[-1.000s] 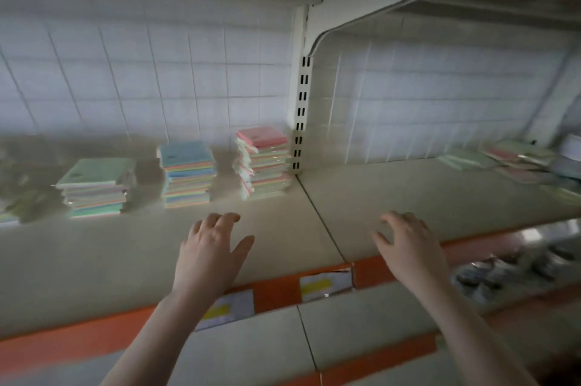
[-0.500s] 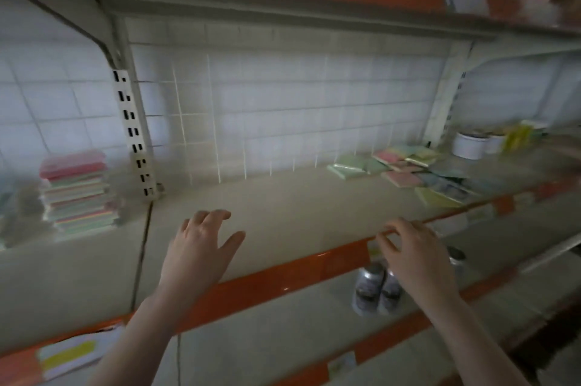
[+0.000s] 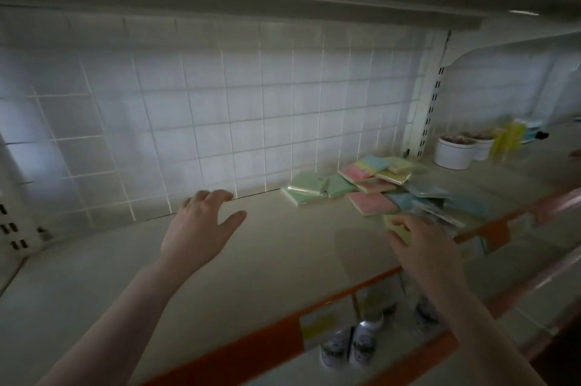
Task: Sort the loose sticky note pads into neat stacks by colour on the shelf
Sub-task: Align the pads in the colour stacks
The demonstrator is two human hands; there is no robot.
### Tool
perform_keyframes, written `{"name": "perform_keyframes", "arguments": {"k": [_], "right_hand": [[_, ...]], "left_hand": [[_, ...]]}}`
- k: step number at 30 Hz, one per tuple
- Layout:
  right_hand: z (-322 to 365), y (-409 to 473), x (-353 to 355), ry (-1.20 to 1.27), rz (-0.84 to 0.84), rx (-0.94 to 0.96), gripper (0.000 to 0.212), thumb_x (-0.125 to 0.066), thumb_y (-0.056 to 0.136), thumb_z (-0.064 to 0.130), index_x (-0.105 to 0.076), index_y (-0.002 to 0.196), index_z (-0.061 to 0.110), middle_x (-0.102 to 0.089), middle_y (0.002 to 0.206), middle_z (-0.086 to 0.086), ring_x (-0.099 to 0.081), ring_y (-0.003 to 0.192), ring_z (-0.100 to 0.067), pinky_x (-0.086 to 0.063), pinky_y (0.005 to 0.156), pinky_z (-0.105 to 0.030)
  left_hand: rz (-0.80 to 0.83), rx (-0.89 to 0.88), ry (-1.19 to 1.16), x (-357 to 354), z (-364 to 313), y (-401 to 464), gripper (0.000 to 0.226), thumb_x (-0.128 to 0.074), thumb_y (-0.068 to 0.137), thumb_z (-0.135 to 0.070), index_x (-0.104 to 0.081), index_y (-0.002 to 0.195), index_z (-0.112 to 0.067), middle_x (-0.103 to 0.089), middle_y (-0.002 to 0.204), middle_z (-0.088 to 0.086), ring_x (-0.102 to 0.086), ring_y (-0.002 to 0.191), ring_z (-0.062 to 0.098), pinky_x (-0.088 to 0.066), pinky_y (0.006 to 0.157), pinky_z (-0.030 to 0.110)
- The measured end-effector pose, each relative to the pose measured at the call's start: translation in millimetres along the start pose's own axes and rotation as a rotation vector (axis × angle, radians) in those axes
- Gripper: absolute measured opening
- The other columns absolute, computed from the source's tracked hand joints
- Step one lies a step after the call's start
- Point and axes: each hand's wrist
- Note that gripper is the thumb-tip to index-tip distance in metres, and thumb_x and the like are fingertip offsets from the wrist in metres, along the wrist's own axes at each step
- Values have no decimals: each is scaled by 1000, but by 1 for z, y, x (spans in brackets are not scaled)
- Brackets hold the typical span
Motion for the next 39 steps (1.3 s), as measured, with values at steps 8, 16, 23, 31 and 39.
{"name": "perform_keyframes", "arguments": {"k": [8,16,23,31,39], "right_hand": [[-37,67,-9,52,9,-19,29,-58,90,28,-62,112,10,-63,107,-13,-58,97,-30,-44,79,-35],[-76,127,-20,120,74,149,24,-56,91,26,-61,107,9,-62,96,-11,-56,86,-27,-48,76,-40],[-113,161,-24,128,121,208,30,-54,92,30,-60,118,16,-60,108,-7,-53,97,-23,-41,79,-34],[-128,169,-36,151,156,257,27,-55,92,29,-60,115,15,-61,108,-4,-53,97,-19,-40,81,-31],[-124,168,-44,201,162,268,23,-58,89,27,-62,108,15,-63,102,-2,-54,92,-17,-44,78,-32]], "left_hand": [[97,-22,23,-56,-48,70,45,-54,90,-45,-53,127,-20,-51,132,7,-44,123,28,-32,102,36],[120,102,55,-122,-92,110,47,-51,92,-43,-52,130,-16,-51,132,11,-44,122,28,-33,101,37],[134,199,159,-158,-127,138,55,-43,94,-49,-42,138,-16,-45,139,14,-39,127,33,-33,102,41],[89,302,199,-176,-130,143,51,-45,90,-56,-61,103,-9,-55,119,12,-46,113,32,-39,91,40],[20,383,56,-175,-118,153,37,-57,88,-43,-54,110,-14,-58,114,12,-52,108,32,-40,80,35]]}}
Point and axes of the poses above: each hand's wrist, its own y-axis towards the middle knuckle, its own x-axis out of the back of the hand, z = x × y
